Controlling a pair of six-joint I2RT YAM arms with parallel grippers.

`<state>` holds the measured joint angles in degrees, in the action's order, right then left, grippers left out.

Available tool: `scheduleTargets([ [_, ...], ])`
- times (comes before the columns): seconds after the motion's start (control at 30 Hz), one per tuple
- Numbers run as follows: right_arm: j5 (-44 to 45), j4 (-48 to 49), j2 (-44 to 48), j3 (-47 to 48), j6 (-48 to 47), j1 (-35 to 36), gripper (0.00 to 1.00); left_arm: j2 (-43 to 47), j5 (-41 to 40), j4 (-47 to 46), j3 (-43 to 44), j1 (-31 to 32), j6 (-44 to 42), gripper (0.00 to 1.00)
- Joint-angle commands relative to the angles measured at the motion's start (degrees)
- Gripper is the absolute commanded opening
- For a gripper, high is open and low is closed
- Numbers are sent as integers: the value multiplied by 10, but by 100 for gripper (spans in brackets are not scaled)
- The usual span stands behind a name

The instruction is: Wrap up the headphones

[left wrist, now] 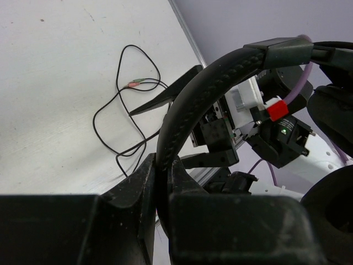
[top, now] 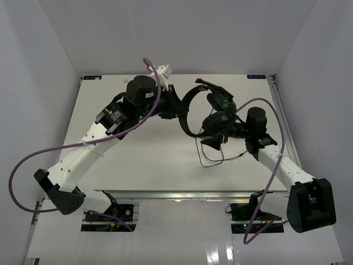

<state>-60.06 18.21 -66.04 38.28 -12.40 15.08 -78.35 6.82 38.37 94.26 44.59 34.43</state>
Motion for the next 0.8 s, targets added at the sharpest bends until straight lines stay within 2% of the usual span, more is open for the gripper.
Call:
scheduleTargets([
  [0.0, 0, 92, -39, 28, 50, 9, 96, 32, 11, -28, 21, 7, 23, 0],
  [0.2, -41, 79, -87, 59, 56, 60, 100, 58, 6, -30, 11, 8, 27, 0],
  [0.33, -11, 67, -88, 43, 32, 93, 100, 76, 4, -31, 1, 8, 30, 0],
  [0.43, -16, 83, -100, 14, 35, 99, 91, 85, 6, -35, 10, 8, 34, 0],
  [0.57, -66, 158, -119, -20, 69, 115, 81, 90, 2, -36, 22, 8, 38, 0],
  [0.63, -73, 136, -119, -25, 42, 140, 73, 95, -8, -38, 28, 8, 39, 0],
  [0.77, -80, 111, -102, -34, 15, 148, 66, 106, -55, -34, 47, 8, 28, 0],
])
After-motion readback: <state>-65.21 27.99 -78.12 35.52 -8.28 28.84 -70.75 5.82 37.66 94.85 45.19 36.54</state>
